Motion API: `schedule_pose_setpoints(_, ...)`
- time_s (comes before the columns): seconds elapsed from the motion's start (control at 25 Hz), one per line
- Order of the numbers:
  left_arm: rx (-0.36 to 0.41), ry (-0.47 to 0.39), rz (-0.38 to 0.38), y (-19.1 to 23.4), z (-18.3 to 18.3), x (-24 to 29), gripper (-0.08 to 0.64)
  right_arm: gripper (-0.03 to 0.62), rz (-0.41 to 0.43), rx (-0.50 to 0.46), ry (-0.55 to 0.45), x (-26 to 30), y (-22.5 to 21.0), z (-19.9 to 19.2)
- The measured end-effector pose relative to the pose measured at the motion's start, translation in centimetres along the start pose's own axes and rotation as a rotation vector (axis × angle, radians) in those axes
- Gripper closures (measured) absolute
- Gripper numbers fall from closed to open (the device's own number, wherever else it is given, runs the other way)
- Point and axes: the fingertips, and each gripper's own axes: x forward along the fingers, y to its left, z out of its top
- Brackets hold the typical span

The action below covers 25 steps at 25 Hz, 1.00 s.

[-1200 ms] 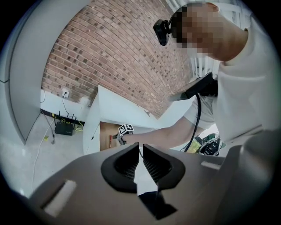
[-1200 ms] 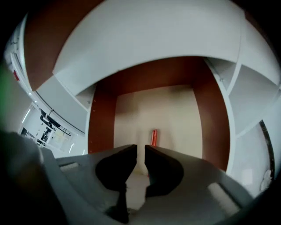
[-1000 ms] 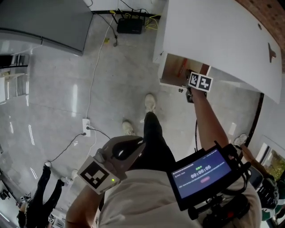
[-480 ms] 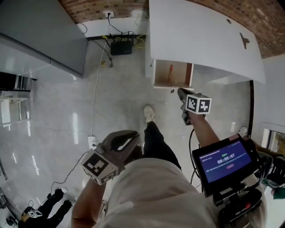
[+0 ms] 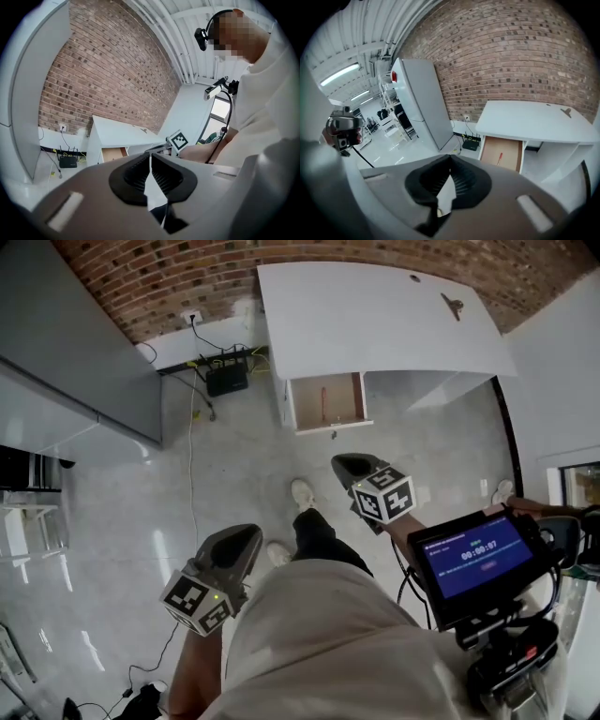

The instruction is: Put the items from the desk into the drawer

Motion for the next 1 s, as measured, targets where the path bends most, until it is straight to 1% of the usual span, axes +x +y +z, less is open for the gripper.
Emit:
schedule_pose_setpoints(0.08,0.015,0.019,0.007,-1.1,-0.8,-0.8,0.54,0.589,0.029,-0.032,-0.007,-1.7,2.3,-0.1)
schedule_pose_setpoints(0.24,0.04,0.04,-0.002,-0.1,-1.0,-1.3,0.54,0.589,0.071,-0.092,-0.025,-1.9,5.8,1.3)
schedule_pose_setpoints(0.4,0.047,0.052,-0.023,0.2,-0.9,-0.9,0.54,0.589,0.104,-0.144,-0.048,-2.0,8.3,2.5)
schedule_pose_setpoints(0.68,0.049,0.08,-0.069,-0.3,-1.5,-0.2,0.54,0.59,0.137,-0.186,-0.071,-2.6,10.5,3.5)
schedule_pose_setpoints(1.0,0.039,0.089,-0.059,-0.3,-2.4,-0.3,0.54,0.591,0.176,-0.24,-0.074,-2.9,12.2,3.3)
